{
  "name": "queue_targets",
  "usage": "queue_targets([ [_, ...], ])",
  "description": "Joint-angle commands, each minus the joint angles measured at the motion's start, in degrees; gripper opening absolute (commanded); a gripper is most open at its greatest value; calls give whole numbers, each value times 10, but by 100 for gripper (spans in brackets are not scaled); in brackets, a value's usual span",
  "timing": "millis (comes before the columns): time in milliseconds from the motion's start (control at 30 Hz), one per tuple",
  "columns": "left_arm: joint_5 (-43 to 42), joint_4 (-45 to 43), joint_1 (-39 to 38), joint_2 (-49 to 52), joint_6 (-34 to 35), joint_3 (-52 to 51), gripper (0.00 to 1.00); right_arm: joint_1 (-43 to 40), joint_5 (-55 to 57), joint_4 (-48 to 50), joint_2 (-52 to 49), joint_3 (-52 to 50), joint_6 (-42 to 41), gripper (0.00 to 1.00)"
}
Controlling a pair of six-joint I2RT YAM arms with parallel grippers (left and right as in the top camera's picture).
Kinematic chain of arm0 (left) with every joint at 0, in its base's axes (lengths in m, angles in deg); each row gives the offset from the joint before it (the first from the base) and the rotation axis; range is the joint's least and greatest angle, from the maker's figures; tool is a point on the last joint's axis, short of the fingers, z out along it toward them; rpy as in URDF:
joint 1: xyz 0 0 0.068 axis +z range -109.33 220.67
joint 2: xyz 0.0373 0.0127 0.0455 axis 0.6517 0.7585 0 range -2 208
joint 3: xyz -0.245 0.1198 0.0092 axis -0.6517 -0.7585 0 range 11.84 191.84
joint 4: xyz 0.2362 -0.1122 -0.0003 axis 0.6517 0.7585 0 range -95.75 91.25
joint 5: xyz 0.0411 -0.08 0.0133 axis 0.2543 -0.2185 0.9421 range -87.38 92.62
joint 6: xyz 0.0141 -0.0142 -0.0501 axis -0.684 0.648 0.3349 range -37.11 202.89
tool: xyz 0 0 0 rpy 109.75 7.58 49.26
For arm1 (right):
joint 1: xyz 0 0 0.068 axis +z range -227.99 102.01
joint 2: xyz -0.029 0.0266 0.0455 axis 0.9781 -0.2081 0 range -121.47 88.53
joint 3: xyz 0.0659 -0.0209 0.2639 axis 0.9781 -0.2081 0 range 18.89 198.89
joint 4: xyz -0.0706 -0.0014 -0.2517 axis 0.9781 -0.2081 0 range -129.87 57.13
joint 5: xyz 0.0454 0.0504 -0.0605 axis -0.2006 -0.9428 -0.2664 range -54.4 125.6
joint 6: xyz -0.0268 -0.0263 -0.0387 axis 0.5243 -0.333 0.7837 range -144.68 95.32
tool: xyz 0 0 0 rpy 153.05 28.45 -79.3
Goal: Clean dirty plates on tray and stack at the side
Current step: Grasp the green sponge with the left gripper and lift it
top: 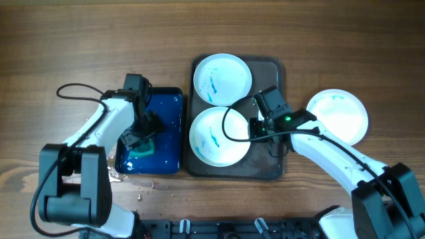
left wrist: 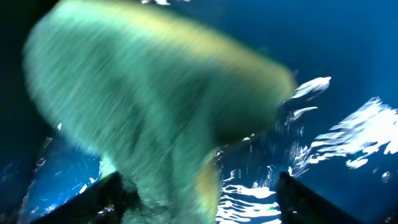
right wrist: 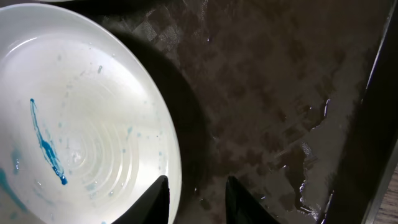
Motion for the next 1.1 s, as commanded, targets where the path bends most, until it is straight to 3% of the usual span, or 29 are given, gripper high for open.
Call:
queue_targets([
  [0,12,21,3,-23,-1,-9,79,-2,14,0,12,10,6,31],
  [67,17,20,3,-22,0,-9,74,-2,14,0,12,10,6,32],
  [233,21,0,3,-21,0,-22,38,-2,14,0,12,10,6,32],
  [333,24,-30,3,-21,0,-55,33,-2,14,-1,12,10,6,32],
  [433,23,-68,3,-21,0,-82,6,-2,14,0,12,10,6,33],
  [467,23,-71,3,-21,0,-82,4,-2,14,0,12,10,6,32],
  [533,23,-75,3,-23,0,-81,7,-2,25,-1,12,10,-1,33],
  [567,23,-73,3,-24,-1,-78,39,-2,33,-1,12,10,-3,33],
  [600,23,-66,3,-26,0,-74,58,-2,35,-1,12,10,-2,33],
  [733,23,-16,3,-34,-1,-40,74,-2,36,-7,12,10,-2,33],
  [933,24,54,3,-73,-1,-1,75,-2,38,-8,12,10,-2,34],
  [1067,49,42,3,-66,0,-7,50,-2,38,-7,12,10,-3,37],
])
